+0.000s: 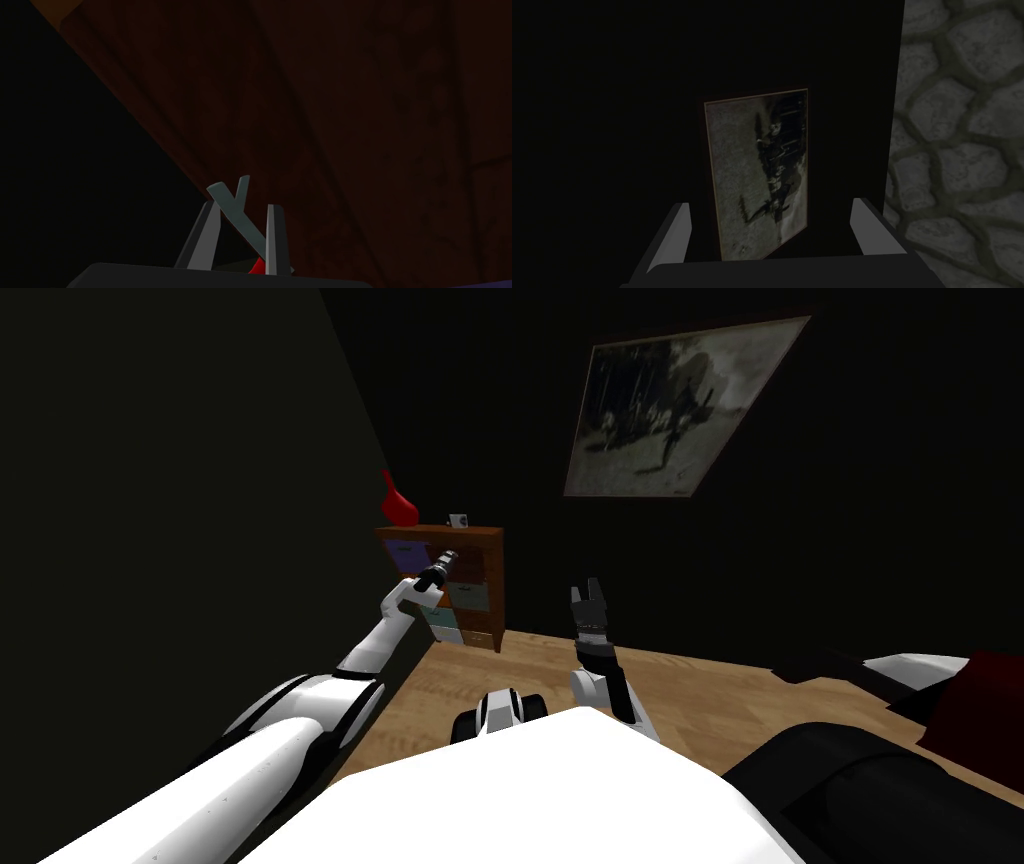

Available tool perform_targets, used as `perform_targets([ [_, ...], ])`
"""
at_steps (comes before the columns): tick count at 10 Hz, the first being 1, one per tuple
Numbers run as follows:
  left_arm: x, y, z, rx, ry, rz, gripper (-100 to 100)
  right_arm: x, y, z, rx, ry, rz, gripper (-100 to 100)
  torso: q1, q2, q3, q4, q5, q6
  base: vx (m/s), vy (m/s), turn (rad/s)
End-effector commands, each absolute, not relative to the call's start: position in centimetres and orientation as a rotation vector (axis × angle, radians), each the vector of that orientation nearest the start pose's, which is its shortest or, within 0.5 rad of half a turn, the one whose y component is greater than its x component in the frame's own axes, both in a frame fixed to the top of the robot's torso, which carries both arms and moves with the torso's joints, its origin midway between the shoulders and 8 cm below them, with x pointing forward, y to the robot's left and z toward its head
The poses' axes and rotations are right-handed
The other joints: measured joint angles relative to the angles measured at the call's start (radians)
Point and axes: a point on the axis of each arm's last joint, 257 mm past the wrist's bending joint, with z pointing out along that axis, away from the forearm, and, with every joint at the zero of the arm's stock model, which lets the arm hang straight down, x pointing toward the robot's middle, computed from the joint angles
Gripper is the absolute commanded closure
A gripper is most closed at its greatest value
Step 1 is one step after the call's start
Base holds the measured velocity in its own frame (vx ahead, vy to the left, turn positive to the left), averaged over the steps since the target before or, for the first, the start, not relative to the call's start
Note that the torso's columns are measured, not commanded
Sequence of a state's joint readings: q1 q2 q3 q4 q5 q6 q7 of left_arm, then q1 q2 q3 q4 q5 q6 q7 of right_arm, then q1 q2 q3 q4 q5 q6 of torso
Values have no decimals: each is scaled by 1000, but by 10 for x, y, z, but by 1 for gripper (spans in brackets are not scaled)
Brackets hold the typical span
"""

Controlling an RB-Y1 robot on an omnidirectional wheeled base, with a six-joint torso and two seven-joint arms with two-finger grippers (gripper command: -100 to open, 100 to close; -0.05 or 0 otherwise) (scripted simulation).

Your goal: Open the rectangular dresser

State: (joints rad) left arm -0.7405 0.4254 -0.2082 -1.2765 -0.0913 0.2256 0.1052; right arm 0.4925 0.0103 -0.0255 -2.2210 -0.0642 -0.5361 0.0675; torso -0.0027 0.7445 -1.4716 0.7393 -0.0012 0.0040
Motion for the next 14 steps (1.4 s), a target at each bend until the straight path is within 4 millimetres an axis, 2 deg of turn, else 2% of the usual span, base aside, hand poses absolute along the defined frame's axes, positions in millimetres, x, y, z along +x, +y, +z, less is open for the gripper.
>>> perform_targets([
  [1,700,182,9,-621,1371,-1005,100,346,-298,8,691,588,1250,0,-2,-1,0,0,-1,0,-87,38,-1],
  [5,696,172,12,-605,1376,-1023,100,346,-298,8,691,588,1250,0,-2,-2,-1,1,-1,-1,-149,51,32],
  [6,701,181,20,-626,1372,-1002,-100,346,-298,8,691,588,1250,0,-1,-1,-1,1,-1,-1,-97,59,-109],
  [12,709,196,58,-663,1346,-962,-100,346,-298,8,691,588,1250,0,5,-1,-1,5,1,-7,-20,40,-98],
  [13,709,193,47,-667,1361,-966,-100,346,-298,8,691,588,1250,0,4,1,1,6,0,-8,-4,10,-26],
  [14,709,193,45,-671,1364,-964,0,346,-298,8,691,588,1250,0,3,1,1,5,1,-7,0,0,0],
])
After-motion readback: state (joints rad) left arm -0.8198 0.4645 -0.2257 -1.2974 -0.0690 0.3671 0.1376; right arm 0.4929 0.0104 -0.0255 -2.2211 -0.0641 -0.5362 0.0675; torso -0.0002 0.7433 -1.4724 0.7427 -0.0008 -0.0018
